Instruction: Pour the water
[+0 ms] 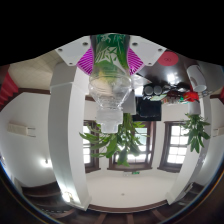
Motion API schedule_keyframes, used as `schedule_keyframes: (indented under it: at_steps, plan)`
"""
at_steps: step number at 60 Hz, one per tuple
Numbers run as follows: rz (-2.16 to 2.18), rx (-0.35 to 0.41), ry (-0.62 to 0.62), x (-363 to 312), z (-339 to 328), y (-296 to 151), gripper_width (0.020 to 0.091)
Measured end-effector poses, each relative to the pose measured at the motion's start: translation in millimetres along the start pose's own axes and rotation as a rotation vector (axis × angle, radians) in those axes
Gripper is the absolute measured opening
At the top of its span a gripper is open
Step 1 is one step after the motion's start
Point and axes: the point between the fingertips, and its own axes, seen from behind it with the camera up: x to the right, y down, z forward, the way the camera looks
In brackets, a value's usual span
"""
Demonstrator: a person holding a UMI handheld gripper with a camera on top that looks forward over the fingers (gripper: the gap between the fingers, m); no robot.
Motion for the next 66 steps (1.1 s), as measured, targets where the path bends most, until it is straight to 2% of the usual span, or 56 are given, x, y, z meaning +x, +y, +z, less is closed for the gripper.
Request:
schedule_keyframes:
  at_steps: [3,7,16,27,37,50,66]
  plan:
    - [0.003,0.007,0.002,2,1,1,0.0339]
    - [-0.001,-0.003,-0.007,2,2,2,0.032]
    - [-0.077,-0.024,0.021,3,2,1,0.0318]
    - [-0.497,-0.041,0.051,-38,4,-22,0.0319]
    - [-1.054,0.017,0.043,-95,28,-55,0.0322]
    - [-1.482,0.085,-0.006,-192,50,-67,0.0322]
    - [-1.973,0.2,0.003,-246,73,-78,0.0321]
